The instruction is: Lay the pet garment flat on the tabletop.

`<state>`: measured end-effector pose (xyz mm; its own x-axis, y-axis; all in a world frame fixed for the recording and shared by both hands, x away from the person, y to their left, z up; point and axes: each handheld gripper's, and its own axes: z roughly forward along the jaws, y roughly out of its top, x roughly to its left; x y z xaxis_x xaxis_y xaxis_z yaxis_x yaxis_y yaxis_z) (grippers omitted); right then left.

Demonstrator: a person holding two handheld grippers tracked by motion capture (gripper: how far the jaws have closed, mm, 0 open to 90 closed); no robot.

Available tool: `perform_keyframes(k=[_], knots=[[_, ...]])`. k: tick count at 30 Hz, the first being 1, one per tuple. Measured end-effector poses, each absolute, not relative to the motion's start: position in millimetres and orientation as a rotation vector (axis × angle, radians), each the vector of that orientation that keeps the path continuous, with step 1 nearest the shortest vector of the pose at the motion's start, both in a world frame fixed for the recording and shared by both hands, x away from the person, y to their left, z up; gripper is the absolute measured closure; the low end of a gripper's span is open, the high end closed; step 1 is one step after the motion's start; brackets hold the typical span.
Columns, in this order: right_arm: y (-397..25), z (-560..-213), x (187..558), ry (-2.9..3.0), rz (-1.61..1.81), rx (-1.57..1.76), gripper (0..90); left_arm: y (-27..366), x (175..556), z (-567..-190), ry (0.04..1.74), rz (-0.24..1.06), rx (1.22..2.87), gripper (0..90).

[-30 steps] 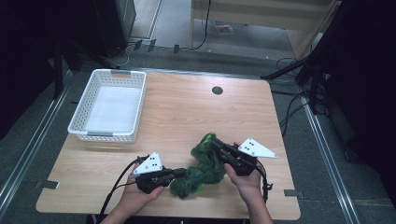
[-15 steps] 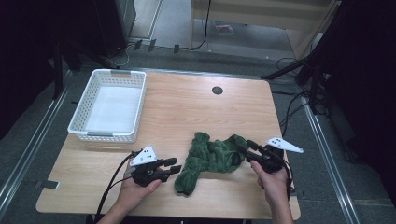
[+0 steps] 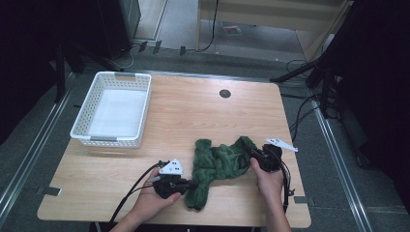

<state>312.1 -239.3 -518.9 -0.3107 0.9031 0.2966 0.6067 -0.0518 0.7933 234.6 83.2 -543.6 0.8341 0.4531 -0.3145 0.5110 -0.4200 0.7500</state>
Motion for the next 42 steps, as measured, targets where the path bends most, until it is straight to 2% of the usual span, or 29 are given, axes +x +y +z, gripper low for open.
perform_keyframes(k=[3,4,6,8,9,10,11,12,13,14,16,19,24,27,30,31,32,36,42], knots=[[-236.4,-503.1,306.4,1.859,1.444,1.459,85.5,81.2,231.8,-544.6,0.654,-0.126,2.101,90.0],[-234.6,-494.9,303.1,1.833,1.494,1.382,85.6,79.4,228.9,-545.0,0.583,-0.185,2.101,89.8],[-232.0,-483.8,298.8,1.798,1.571,1.273,85.7,78.5,225.8,-543.8,0.503,-0.214,2.099,84.8],[-230.7,-480.3,297.4,1.792,1.597,1.250,85.7,78.4,223.7,-541.6,0.453,-0.239,2.088,63.2],[-228.8,-476.8,296.1,1.790,1.628,1.221,85.7,80.2,220.9,-534.5,0.406,-0.248,2.054,63.2],[-222.0,-471.2,293.3,1.816,1.653,1.158,85.7,84.9,222.0,-524.6,0.418,-0.218,1.994,46.6],[-222.0,-471.2,293.3,1.816,1.653,1.158,85.7,84.9,222.0,-524.6,0.418,-0.218,1.994,44.6],[-214.3,-467.2,289.8,1.855,1.695,1.095,85.7,88.8,224.9,-519.3,0.445,-0.191,1.959,43.8],[-209.9,-464.6,287.5,1.872,1.708,1.058,85.7,96.2,230.9,-511.8,0.515,-0.100,1.910,42.7],[-206.3,-462.3,285.6,1.880,1.716,1.034,85.7,96.2,230.9,-511.8,0.515,-0.100,1.910,41.0],[-195.8,-454.4,279.8,1.912,1.754,0.954,85.7,107.2,238.9,-505.0,0.608,0.025,1.845,41.1],[-182.8,-443.2,271.5,1.945,1.785,0.856,85.6,120.0,258.5,-495.1,0.806,0.155,1.748,41.0],[-167.6,-431.1,262.3,1.984,1.810,0.778,85.4,117.4,279.0,-487.8,0.834,0.224,1.742,40.2],[-162.3,-428.6,259.1,2.009,1.816,0.742,85.4,107.7,294.7,-486.9,0.818,0.202,1.734,39.3],[-159.9,-428.4,257.5,2.037,1.838,0.701,85.3,99.0,304.2,-488.2,0.797,0.184,1.747,40.3],[-159.9,-428.6,257.2,2.043,1.845,0.695,85.3,89.7,309.0,-488.6,0.732,0.188,1.764,42.8],[-160.8,-428.8,257.5,2.043,1.843,0.695,85.3,86.5,308.7,-488.0,0.710,0.212,1.774,48.3],[-168.5,-430.3,260.2,2.024,1.810,0.733,85.2,81.3,308.0,-481.7,0.645,0.207,1.793,87.5],[-182.7,-432.0,267.7,1.946,1.686,0.909,84.9,90.1,297.4,-465.5,0.600,0.253,1.751,90.0]])
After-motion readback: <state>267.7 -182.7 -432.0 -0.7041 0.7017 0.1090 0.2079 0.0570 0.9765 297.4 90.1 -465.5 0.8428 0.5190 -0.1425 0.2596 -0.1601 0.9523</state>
